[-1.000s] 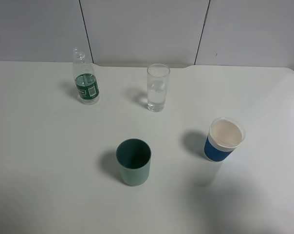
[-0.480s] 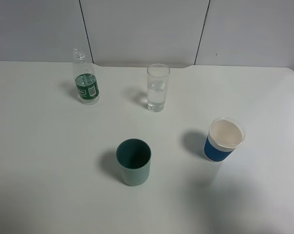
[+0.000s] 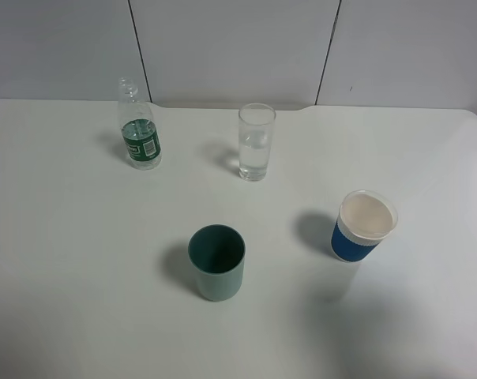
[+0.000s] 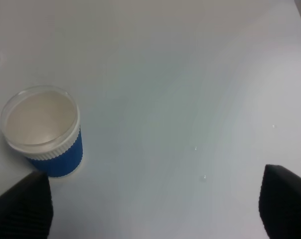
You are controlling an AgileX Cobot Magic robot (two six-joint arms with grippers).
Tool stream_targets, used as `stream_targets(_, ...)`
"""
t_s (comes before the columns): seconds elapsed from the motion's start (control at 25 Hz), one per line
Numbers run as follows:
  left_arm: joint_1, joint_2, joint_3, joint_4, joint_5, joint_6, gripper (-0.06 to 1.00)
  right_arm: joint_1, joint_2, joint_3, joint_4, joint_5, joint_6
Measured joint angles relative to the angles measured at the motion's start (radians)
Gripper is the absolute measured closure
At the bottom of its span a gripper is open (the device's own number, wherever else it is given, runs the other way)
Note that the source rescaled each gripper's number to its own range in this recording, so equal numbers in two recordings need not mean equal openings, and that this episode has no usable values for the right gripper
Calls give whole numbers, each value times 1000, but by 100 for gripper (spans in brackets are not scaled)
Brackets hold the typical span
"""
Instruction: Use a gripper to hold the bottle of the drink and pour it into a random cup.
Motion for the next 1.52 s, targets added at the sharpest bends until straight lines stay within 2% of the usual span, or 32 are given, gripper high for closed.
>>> stream_targets(0.28,0,-110,74,-1,25,0,-5,0,0,0,0,0,0)
stream_targets(1.52,0,-113,75,-23,29,25,-5,0,0,0,0,0,0)
